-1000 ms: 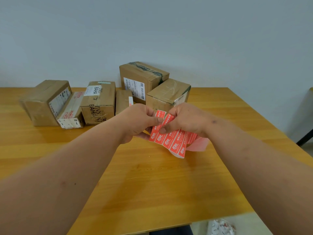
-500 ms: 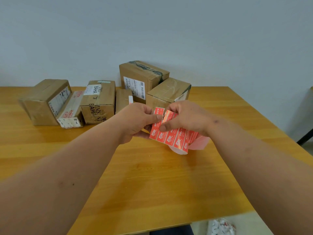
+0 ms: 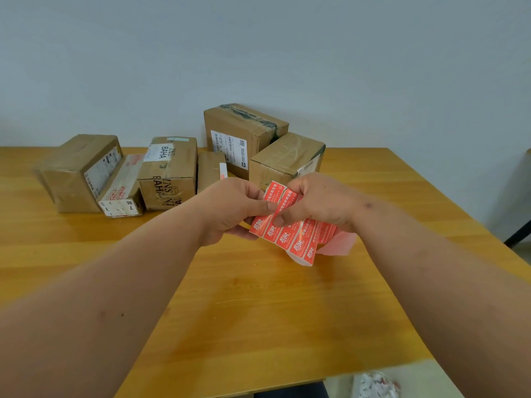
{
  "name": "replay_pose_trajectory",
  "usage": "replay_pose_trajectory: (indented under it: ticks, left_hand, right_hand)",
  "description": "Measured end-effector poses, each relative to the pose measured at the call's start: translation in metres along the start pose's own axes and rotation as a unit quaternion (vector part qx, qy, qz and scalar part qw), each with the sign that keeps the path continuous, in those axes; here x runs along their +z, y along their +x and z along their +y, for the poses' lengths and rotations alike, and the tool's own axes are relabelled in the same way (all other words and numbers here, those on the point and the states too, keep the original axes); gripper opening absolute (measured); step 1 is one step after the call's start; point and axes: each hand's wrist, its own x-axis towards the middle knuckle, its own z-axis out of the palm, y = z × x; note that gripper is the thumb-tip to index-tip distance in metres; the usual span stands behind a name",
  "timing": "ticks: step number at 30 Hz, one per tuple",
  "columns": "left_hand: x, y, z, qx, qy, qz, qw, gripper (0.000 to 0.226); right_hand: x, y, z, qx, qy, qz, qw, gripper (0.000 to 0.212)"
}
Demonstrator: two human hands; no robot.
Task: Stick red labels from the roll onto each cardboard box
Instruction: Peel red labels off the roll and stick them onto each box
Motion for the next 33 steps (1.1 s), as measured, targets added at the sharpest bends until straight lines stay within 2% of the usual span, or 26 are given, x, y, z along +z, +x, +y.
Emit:
replay_pose_trajectory:
  ticks: [4,13,21,26,29,33]
  left_hand:
    - [0.0012,0.0010,0.0011,-0.001,-0.007,0.010,1.000,0.017]
    - [-0.0009,-0.0016,-0.0035,-0.025,-0.075,-0.007,0.997,0.015]
    - [0.0029,0.0002,0.0021,-0.001,-0.038,0.025,0.999,0.020]
    - [0.0025,-0.0003,0.0036,0.000,-0.038,0.015,0.999,0.028]
    - [-0.0012,-0.0016,0.0023,-0.011,-0.042,-0.017,0.999,0.020]
    - [-0.0002,-0.0003,-0.0017,-0.015,-0.035,-0.020,0.999,0.011]
  right_hand:
    - [0.0006,0.0002,-0.0011,0.010,-0.010,-0.017,1.000,0.028]
    - [0.0032,-0.0017,-0.0024,-0.009,-0.020,0.011,1.000,0.015]
    - [-0.0027,0.0022,-0.0028,0.011,-0.005,0.005,1.000,0.039]
    - [-0.0053,0.0024,-0.0049,0.019,-0.015,0.001,1.000,0.033]
    - [-0.0053,0.0007,-0.0059,0.012,-0.033,0.000,0.999,0.029]
    - [-0.0025,-0.0022,-0.0078,0.005,-0.040,-0.008,0.999,0.027]
